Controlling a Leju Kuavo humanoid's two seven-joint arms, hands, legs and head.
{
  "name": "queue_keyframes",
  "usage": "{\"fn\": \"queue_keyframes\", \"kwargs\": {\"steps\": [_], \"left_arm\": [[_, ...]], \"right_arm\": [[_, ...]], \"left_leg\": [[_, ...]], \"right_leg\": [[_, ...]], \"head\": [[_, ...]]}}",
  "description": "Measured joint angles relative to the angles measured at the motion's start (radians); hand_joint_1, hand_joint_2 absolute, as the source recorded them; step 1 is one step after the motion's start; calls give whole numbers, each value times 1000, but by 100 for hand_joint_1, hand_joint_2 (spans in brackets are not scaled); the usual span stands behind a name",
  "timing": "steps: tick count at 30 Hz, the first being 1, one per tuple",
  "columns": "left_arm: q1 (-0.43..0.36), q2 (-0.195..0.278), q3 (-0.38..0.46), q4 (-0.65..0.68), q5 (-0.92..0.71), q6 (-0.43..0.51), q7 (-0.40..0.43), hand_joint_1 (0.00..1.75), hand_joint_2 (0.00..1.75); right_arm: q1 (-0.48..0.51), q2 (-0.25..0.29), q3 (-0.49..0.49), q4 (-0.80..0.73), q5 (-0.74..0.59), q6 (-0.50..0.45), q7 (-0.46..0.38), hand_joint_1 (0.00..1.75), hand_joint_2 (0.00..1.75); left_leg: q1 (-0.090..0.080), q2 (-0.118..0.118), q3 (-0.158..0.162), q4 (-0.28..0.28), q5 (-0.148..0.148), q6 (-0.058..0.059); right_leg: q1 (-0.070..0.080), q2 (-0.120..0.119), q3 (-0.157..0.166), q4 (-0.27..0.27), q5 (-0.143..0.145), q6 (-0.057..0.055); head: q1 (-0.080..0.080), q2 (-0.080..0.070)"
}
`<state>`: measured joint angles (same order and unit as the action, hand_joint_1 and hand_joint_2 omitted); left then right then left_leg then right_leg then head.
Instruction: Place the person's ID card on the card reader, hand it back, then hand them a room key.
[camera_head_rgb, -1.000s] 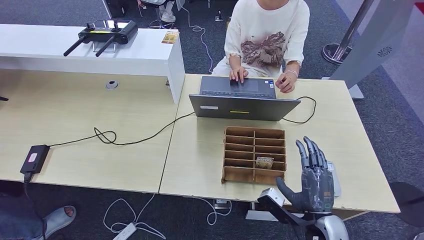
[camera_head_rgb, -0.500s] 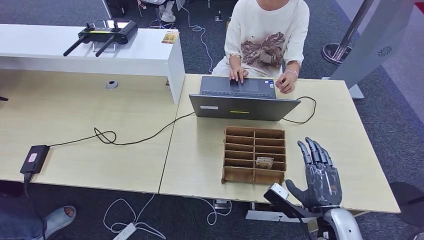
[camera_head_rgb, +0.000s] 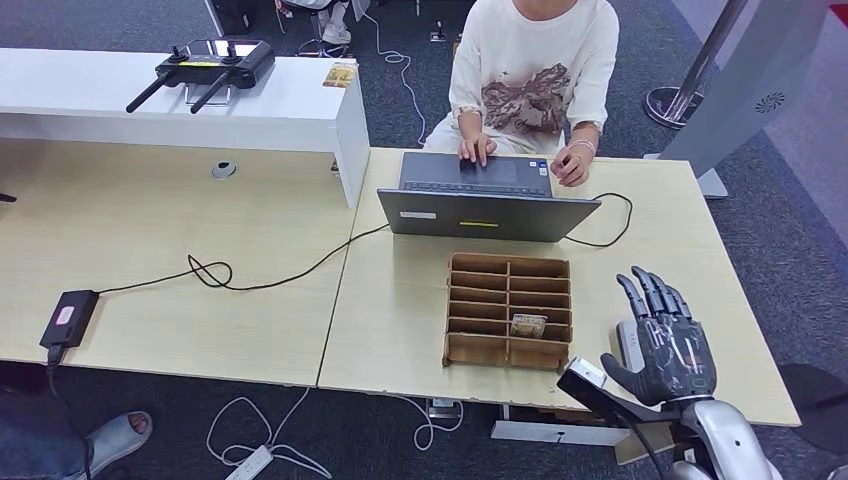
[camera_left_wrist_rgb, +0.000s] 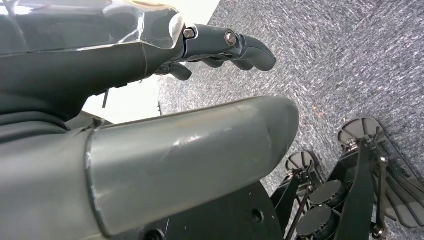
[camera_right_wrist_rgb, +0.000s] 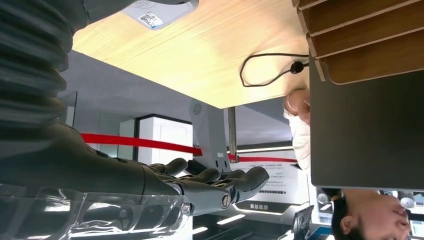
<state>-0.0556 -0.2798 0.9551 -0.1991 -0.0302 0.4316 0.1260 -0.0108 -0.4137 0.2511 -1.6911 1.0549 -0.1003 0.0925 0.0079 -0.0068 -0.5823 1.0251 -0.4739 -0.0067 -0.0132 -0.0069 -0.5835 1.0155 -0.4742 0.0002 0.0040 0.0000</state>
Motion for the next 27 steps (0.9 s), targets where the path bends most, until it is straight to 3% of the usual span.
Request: {"fn": "queue_keyframes", "kwargs": {"steps": [8,11,14,17,18,23,27], "left_arm": [[-1,0,0,0,-2,1,2,0,0],[-1,0,0,0,-4,0,2,0,0],[-1,1,0,0,-8,-2,4,0,0],[-1,1,0,0,-13,-3,8,0,0],[-1,1,0,0,-14,-3,9,0,0],[0,2,0,0,-17,-4,10,0,0],[0,3,0,0,-18,-4,11,0,0]], "right_arm": [[-66,-24,20,38,-27,25,-10,4,175],[-87,-25,36,57,-34,27,-14,44,175],[-106,-25,55,76,-36,24,-21,57,175],[-125,-25,78,96,-36,17,-26,99,175],[-130,-25,86,102,-37,12,-27,106,175],[-150,-25,116,126,-39,-6,-27,105,175],[-161,-25,130,141,-45,-10,-27,131,175]], "left_leg": [[0,0,0,0,0,0],[0,0,0,0,0,0],[0,0,0,0,0,0],[0,0,0,0,0,0],[0,0,0,0,0,0],[0,0,0,0,0,0],[0,0,0,0,0,0]], "right_leg": [[0,0,0,0,0,0],[0,0,0,0,0,0],[0,0,0,0,0,0],[0,0,0,0,0,0],[0,0,0,0,0,0],[0,0,0,0,0,0],[0,0,0,0,0,0]], "head": [[0,0],[0,0],[0,0],[0,0],[0,0],[0,0],[0,0]]}}
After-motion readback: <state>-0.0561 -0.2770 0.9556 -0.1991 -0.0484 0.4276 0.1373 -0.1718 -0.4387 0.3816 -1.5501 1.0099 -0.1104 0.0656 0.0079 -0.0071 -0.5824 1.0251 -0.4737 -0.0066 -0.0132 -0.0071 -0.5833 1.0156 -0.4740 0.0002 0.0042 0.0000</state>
